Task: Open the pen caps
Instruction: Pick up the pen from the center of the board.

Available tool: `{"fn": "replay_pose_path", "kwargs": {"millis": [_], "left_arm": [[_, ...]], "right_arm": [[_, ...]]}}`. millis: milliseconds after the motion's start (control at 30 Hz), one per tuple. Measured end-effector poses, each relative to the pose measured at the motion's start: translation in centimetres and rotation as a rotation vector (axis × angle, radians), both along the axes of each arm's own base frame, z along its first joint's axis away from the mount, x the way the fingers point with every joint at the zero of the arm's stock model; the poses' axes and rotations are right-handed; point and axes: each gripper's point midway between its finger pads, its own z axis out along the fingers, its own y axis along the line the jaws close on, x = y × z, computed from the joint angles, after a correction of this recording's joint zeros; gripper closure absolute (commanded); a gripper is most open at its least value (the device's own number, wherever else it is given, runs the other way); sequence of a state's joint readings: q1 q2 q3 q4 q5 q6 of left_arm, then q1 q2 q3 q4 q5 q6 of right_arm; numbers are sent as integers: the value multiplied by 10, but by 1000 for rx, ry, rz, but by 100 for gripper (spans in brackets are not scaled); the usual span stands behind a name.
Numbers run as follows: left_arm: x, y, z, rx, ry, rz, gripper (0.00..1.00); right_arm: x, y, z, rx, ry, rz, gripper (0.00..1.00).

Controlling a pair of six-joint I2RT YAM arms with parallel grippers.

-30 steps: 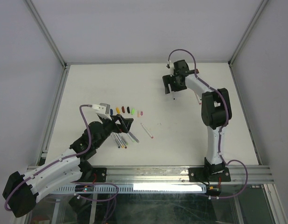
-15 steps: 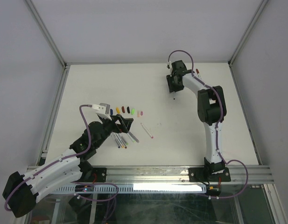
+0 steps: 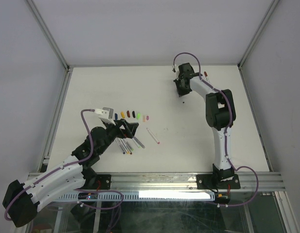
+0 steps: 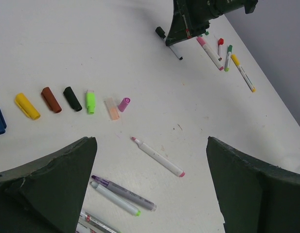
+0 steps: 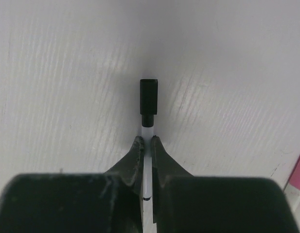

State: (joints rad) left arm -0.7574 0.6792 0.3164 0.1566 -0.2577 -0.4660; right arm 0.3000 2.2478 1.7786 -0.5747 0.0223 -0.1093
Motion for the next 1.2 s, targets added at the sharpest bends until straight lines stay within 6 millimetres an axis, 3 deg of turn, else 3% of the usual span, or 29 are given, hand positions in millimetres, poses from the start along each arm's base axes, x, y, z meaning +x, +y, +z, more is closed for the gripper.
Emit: {"fn": "replay_pose_path", "kwargs": {"millis": [233, 467, 667, 967, 1133, 1200], "left_arm": [[-3, -5, 1, -24, 11, -23, 1], [-5, -10, 6, -56, 8, -46, 1], [-5, -12, 9, -78, 6, -53, 1], [-9, -23, 12, -136, 13, -99, 1], [-10, -26, 12, -155, 25, -112, 1], [-11, -27, 13, -162, 24, -118, 1]], "right_arm": [[-10, -1, 0, -19, 9, 81, 100], [-54, 0, -2, 4, 80, 236, 100], [-76, 0, -2, 3, 106, 313, 100], [-81, 2, -3, -13, 108, 351, 78], [-83, 5, -3, -36, 109, 363, 77], [-83, 5, -3, -44, 108, 366, 81]]}}
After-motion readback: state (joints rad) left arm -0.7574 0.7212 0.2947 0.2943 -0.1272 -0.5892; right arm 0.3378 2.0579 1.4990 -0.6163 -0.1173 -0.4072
